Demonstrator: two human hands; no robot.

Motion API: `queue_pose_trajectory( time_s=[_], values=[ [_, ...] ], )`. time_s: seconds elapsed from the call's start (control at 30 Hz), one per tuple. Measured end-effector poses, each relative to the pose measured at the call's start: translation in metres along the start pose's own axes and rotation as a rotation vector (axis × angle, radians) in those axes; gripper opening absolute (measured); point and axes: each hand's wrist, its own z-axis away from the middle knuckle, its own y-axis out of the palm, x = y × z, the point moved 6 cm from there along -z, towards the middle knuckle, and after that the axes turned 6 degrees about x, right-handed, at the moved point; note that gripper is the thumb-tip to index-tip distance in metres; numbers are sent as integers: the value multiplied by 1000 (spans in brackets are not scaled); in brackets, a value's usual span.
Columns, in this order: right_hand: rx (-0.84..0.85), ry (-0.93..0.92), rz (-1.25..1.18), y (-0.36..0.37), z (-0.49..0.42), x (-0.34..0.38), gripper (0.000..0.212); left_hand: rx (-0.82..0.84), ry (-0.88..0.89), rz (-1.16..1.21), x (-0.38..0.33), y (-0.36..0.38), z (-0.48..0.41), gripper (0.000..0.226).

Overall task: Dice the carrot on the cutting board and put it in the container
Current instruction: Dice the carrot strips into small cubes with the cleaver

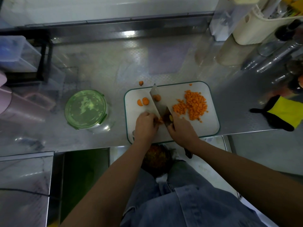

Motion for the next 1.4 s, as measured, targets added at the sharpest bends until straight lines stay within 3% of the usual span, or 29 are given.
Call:
queue_pose_trajectory(
  time_s=[0.7,0.83,0.97,1.1,1.4],
  values=[
    [35,-1,-56,8,2,7,41,-27,-98,87,2,1,-1,17],
    [21,17,-38,8,-4,6,29,-32,-111,92,3,0,-1,15],
    [-6,18,-58,3,-1,3,39,-35,-135,130,5,-2,-1,13],
    [0,-17,-42,-1,3,4,31,-40,-139,143,7,-2,0,10],
    [28,-5,-74,8,6,5,41,-39,-112,154,5,-2,2,14]
  ],
)
